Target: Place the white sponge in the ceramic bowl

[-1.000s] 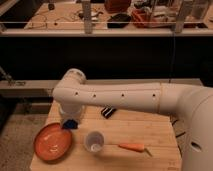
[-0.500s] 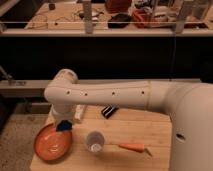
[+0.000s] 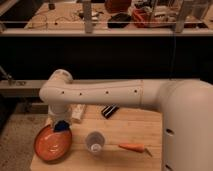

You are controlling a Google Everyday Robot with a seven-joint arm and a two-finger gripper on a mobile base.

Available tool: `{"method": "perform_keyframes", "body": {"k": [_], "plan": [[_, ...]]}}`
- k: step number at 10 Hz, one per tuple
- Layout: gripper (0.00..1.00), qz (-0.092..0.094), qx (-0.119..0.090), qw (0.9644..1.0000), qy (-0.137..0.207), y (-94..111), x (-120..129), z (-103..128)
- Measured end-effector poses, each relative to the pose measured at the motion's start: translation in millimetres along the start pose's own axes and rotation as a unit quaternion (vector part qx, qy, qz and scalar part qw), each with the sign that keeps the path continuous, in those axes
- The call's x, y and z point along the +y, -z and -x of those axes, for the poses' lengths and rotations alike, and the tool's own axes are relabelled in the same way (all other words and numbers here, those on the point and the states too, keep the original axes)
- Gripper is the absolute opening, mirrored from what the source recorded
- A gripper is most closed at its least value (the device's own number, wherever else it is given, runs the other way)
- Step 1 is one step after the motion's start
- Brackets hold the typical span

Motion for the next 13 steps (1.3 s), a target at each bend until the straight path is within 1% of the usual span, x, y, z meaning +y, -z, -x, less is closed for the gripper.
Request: {"method": "perform_keyframes", "body": {"k": [2, 4, 6, 10, 12, 13], "plan": [[0.0, 0.002, -0.003, 1.0, 0.007, -3.2, -1.3, -0.9], [0.0, 0.004, -0.007, 0.9999, 0.015, -11.4, -6.7, -0.7], [0.0, 0.006, -0.01, 0.9997, 0.021, -13.8, -7.4, -2.2], [0.0, 0.005, -0.012, 0.9995, 0.028, -24.3, -12.6, -2.7], [0.0, 0.006, -0.012, 0.9994, 0.03, -25.8, -12.6, -3.2], [0.03, 0.006, -0.013, 0.9994, 0.033, -27.2, -12.5, -3.9]]}}
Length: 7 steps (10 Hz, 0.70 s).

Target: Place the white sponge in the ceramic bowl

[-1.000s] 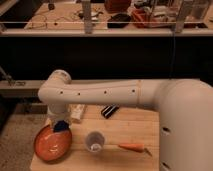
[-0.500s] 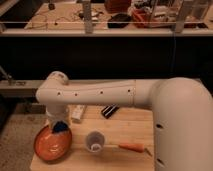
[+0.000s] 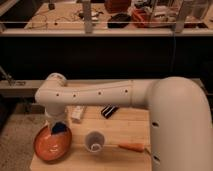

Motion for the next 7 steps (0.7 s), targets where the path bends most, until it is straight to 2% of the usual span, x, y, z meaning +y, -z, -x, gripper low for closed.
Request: {"method": "perform_keyframes", "body": {"k": [1, 3, 4, 5, 7], "plan": [[0.07, 0.0, -0.001, 1.0, 0.002, -2.2, -1.0, 0.0], [0.08, 0.0, -0.002, 1.0, 0.006, -7.0, -2.7, -0.4], [0.14, 0.0, -0.002, 1.0, 0.008, -8.7, -3.7, -0.3], [0.25, 0.0, -0.003, 0.9999, 0.012, -9.4, -4.5, -0.2], [0.36, 0.0, -0.003, 0.9999, 0.014, -11.5, -4.1, -0.5]]}}
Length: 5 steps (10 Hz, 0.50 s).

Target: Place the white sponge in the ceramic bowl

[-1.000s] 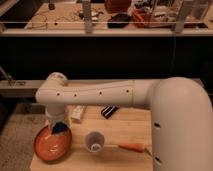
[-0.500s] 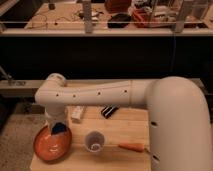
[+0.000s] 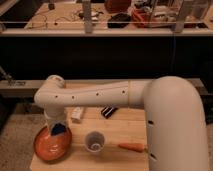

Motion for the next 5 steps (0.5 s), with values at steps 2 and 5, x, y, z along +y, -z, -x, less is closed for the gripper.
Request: {"method": "perform_keyframes", "body": {"k": [2, 5], "plan": [[0.57, 0.0, -0.001, 1.0, 0.003, -3.2, -1.0, 0.0], [0.8, 0.0, -0.002, 1.0, 0.008, -6.2, -2.7, 0.5]]}}
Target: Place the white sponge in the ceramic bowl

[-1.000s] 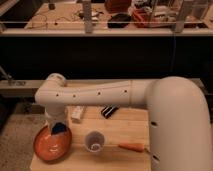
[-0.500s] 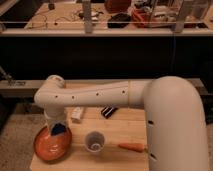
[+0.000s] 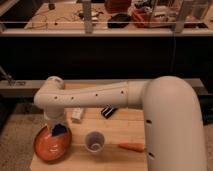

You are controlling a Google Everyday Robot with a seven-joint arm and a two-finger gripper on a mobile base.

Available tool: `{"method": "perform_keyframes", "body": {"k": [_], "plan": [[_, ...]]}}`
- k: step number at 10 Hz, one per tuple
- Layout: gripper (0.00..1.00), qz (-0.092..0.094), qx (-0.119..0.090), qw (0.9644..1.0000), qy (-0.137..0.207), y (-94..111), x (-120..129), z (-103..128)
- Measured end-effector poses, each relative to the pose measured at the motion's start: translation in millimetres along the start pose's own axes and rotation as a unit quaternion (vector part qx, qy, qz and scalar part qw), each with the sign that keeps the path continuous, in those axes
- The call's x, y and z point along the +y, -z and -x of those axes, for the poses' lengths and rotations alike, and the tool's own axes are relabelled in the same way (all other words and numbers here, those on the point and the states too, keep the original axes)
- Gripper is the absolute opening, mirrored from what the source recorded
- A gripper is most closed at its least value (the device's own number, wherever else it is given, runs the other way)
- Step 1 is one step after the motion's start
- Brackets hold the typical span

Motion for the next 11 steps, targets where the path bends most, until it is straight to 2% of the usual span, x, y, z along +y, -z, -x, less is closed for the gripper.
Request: {"method": "perform_keyframes", "body": {"k": [11], "plan": [[0.8, -0.002, -0.001, 1.0, 0.008, -8.1, -2.2, 1.1]]}}
